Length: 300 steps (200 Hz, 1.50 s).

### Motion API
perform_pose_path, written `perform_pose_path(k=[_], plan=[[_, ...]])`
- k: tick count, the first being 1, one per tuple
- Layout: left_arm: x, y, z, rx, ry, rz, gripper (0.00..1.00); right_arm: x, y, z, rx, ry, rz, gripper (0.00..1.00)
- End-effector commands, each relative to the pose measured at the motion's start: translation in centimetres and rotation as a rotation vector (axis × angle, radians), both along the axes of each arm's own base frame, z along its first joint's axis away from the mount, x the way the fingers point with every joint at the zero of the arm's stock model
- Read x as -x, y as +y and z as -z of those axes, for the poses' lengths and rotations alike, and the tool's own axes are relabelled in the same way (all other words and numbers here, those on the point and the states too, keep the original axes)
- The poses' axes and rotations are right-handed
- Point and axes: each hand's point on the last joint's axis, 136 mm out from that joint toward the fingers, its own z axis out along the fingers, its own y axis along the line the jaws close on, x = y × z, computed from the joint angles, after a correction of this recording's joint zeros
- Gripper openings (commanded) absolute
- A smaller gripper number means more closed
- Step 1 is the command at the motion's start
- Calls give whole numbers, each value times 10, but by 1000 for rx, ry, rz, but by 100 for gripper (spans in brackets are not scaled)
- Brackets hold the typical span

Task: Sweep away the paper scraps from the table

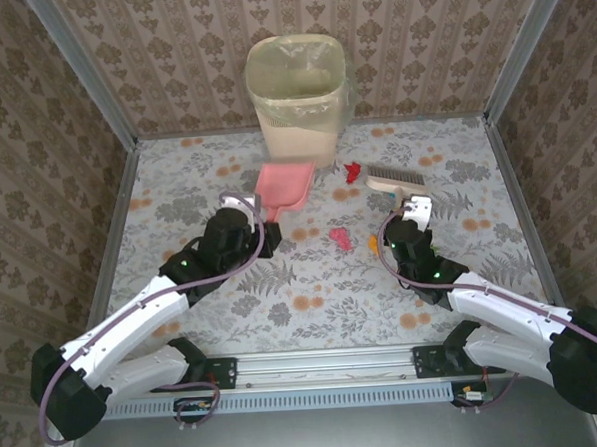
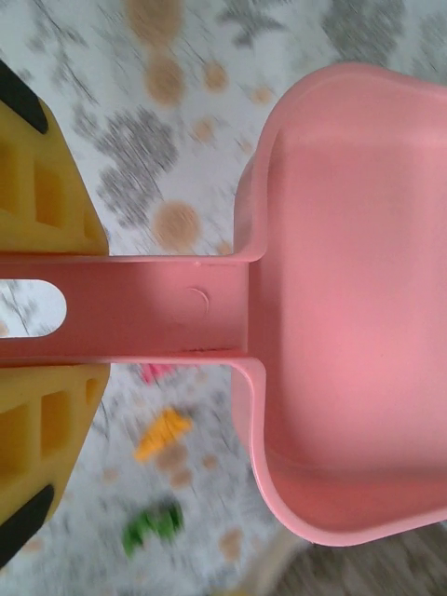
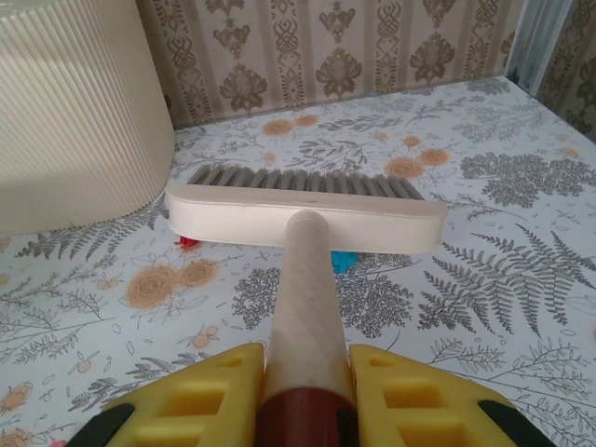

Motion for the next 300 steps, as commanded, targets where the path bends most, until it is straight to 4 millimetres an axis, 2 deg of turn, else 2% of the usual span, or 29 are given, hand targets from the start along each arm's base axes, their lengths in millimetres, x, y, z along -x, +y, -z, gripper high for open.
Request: perform_pose_path(k=[1, 50, 97, 117, 139, 168, 191, 215, 240, 281, 300], plan=[[6, 28, 34, -175, 11, -51, 0, 2, -11, -8, -17, -35, 54, 0], [24, 45, 80, -355, 84, -17, 0, 3, -14, -9, -18, -32, 68, 0], [50, 56, 109, -450, 100, 42, 0, 5, -18, -12, -18, -21, 90, 0], [61, 56, 114, -468, 98, 76, 0, 7, -22, -16, -43, -4, 125, 0], [70, 51, 114, -455, 93, 111, 0, 15, -35, -30, -86, 8, 219, 0], [77, 45, 114, -448, 69, 145, 0, 25, -43, -56, -174, 40, 297, 0], [79, 39, 117, -442, 65, 177, 0, 32, -42, -74, -246, 93, 315, 0], [80, 35, 122, -451, 79, 191, 0, 35, -24, -79, -374, 179, 285, 0], [84, 27, 127, -444, 89, 233, 0, 31, 3, -77, -474, 265, 219, 0], [92, 7, 143, -465, 130, 321, 0, 19, 40, -69, -511, 346, 141, 0], [97, -1, 153, -492, 147, 352, 0, 14, 54, -71, -521, 332, 114, 0]])
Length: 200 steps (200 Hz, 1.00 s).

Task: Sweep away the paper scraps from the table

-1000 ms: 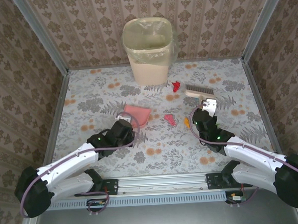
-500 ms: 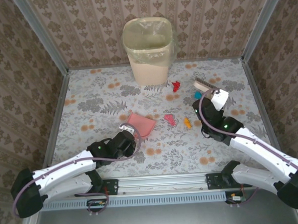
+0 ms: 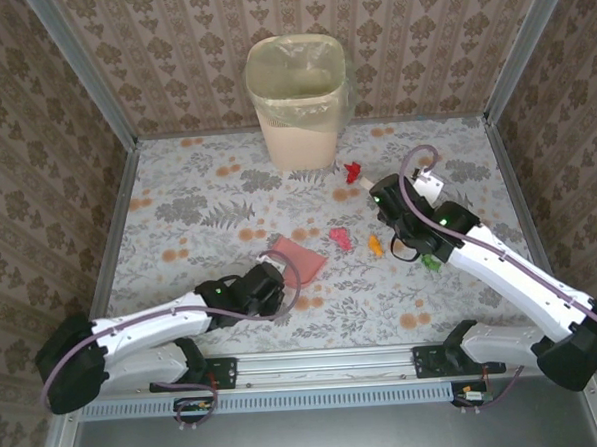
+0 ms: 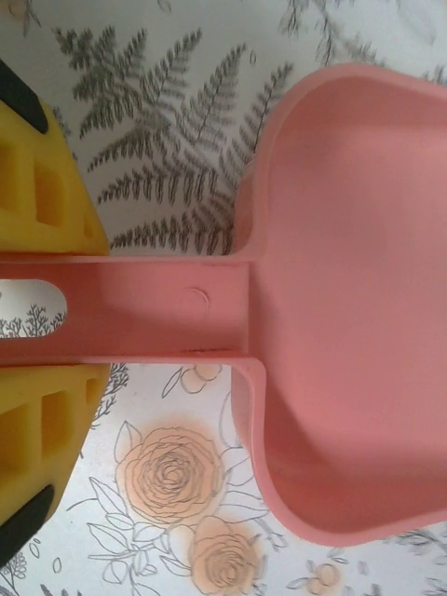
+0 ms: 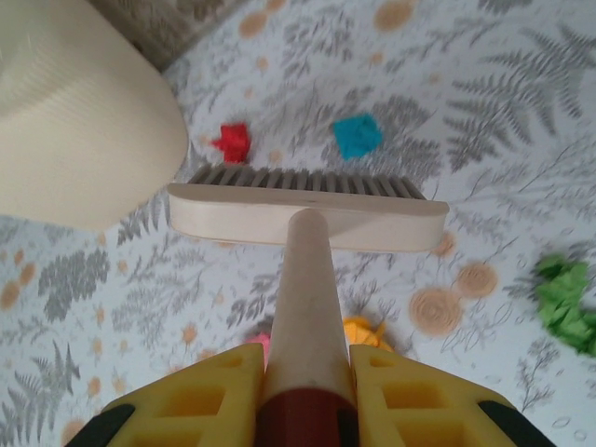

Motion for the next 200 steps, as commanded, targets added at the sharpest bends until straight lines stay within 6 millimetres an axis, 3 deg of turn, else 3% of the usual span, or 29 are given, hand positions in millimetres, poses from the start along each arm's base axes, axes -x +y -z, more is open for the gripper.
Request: perform_pose_path(k=[1, 60, 104, 200], plan=[[6, -18, 4, 5, 13, 67, 0, -3, 21, -10, -70, -21, -30, 0], [11, -28, 17, -55, 45, 104, 0, -10, 56, -11, -67, -9, -85, 0], [12, -30, 17, -48, 46, 110, 0, -8, 75, 5, -131, 50, -75, 0], [12, -33, 22, -54, 59, 113, 0, 1, 96, 19, -192, 123, -84, 0]])
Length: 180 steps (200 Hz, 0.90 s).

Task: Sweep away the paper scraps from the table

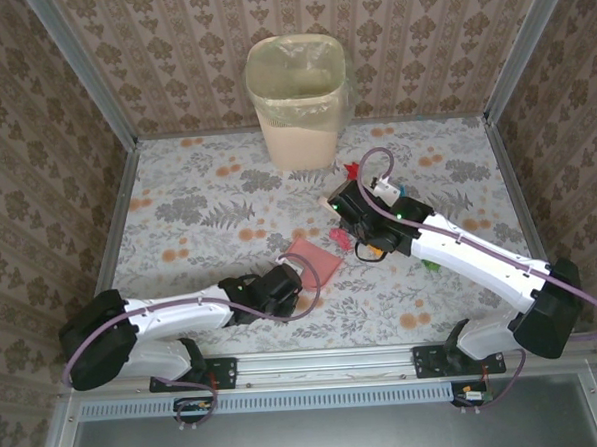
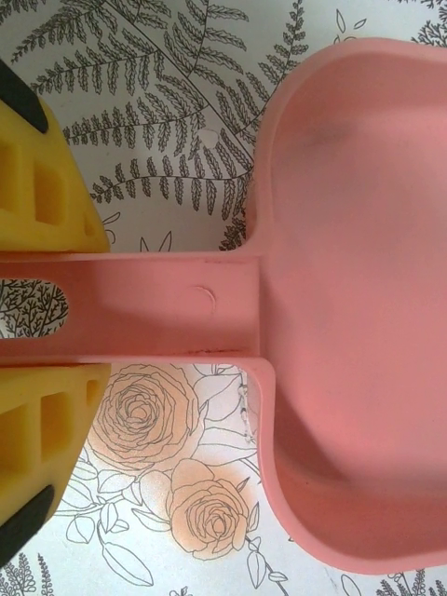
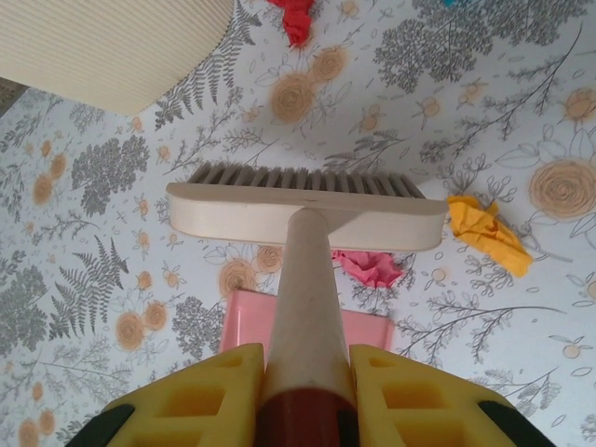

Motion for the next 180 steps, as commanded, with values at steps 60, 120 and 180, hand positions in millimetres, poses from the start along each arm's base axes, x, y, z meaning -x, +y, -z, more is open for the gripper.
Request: perform_pose_path(k=[60, 120, 180], plan=[[8, -1, 10, -53, 45, 41, 0, 17, 26, 0, -174, 42, -15, 0], [7, 1, 9, -56, 39, 37, 0, 43, 42, 2, -328, 79, -36, 0], [8, 1, 9, -55, 40, 37, 0, 58, 46, 6, -462, 109, -2, 0]])
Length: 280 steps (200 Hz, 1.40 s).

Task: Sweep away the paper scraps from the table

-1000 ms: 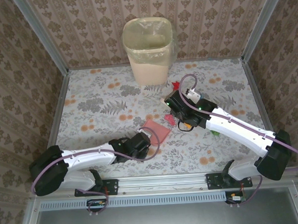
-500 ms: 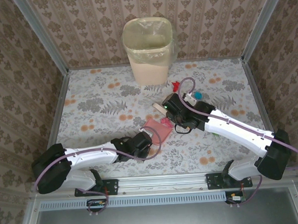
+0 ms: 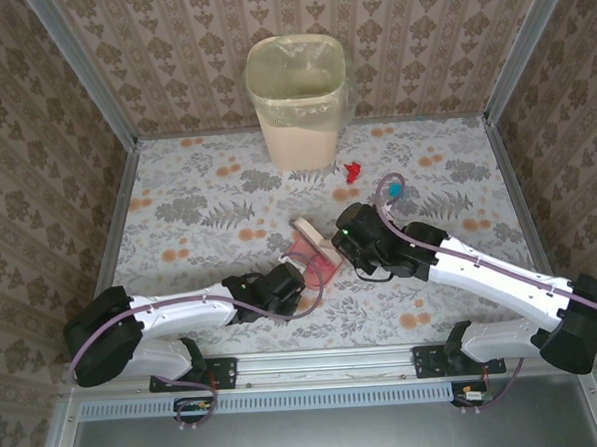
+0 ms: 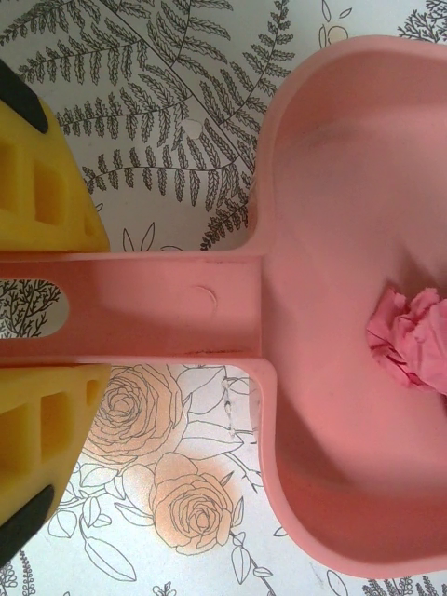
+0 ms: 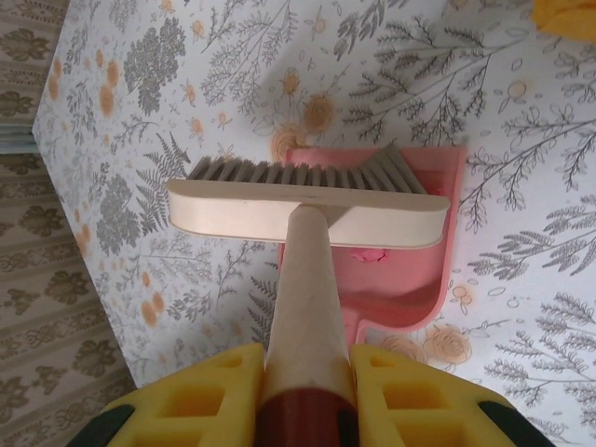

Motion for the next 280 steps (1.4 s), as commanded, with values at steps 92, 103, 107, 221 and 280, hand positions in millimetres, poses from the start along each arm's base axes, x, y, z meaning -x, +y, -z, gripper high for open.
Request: perform_pose_path(k=[92, 103, 107, 221, 280], plan=[[9, 5, 4, -37, 26, 38, 0, -6, -49, -50, 43, -200, 83, 0], [9, 6, 3, -37, 22, 37, 0, -11, -64, -60, 120, -261, 81, 0], [9, 6, 2, -35, 20, 35, 0, -13, -69, -63, 153, -286, 76, 0], [4, 6, -21, 56, -41, 13, 0, -31, -176, -51, 855, -625, 193, 0], [5, 9, -48, 156, -75, -5, 0, -32, -180, -23, 938, -670, 152, 0]])
